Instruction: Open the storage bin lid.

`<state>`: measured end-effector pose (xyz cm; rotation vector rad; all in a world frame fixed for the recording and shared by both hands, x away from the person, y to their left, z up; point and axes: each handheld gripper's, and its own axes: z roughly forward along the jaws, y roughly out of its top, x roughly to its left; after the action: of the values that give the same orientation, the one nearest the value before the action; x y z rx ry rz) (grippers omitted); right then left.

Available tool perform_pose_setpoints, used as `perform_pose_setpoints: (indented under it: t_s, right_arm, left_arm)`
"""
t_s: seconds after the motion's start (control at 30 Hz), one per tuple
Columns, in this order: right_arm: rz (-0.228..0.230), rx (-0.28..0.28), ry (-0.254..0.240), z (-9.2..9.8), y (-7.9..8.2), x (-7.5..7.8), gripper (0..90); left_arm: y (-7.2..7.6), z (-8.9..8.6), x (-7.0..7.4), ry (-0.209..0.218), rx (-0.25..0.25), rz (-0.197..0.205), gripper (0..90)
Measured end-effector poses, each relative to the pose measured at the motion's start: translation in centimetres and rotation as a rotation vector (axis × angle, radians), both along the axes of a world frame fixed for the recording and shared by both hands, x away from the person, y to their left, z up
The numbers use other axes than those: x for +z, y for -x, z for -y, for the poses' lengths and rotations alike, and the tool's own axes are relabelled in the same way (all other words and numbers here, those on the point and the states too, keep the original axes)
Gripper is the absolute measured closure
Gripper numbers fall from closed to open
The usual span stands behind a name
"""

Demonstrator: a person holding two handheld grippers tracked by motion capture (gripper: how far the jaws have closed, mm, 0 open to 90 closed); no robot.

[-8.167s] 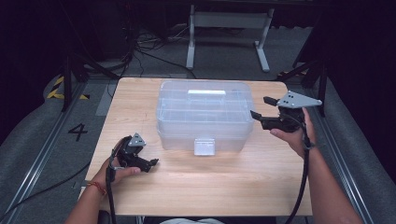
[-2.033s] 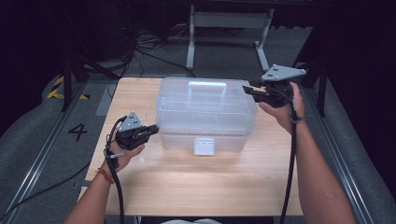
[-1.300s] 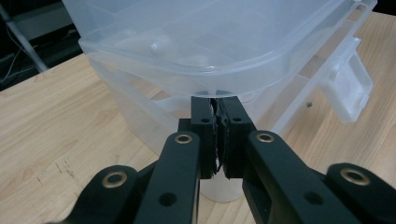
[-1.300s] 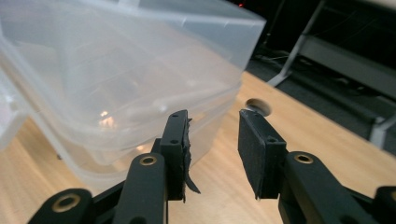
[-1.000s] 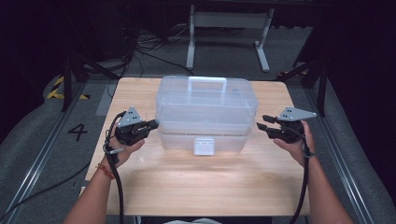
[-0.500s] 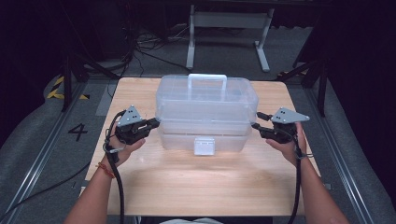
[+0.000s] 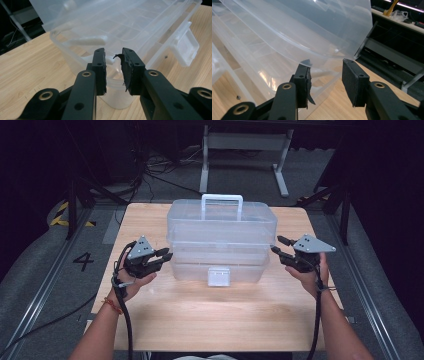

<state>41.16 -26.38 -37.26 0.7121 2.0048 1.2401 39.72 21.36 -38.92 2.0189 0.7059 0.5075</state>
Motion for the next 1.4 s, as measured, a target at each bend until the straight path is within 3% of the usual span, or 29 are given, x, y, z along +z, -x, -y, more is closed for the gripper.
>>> perform_pose_setpoints:
  t_s: [0.23, 0.47, 0.63, 1.0, 1.4]
  right_arm:
    - [0.037, -0.014, -0.005, -0.2, -0.3, 0.8, 61.7]
    - [0.070, -0.019, 0.009, -0.9, -0.7, 1.8, 62.3]
    - [0.083, -0.029, -0.003, -1.2, -0.9, 2.1, 65.6]
    - [0.097, -0.067, -0.036, -1.5, -2.3, 3.7, 67.5]
    - [0.124, -0.096, -0.041, -1.8, -3.8, 5.0, 69.8]
  left_arm:
    - [-0.2, 0.0, -0.7, -0.014, -0.001, -0.017, 72.2]
    - [-0.4, -0.1, -1.1, 0.016, -0.002, -0.025, 71.6]
    - [-0.5, -0.3, -1.3, 0.039, 0.003, -0.033, 71.0]
    - [-0.5, -0.3, -1.4, 0.041, 0.008, -0.034, 70.9]
    - [-0.7, -0.3, -1.5, 0.040, 0.011, -0.031, 70.7]
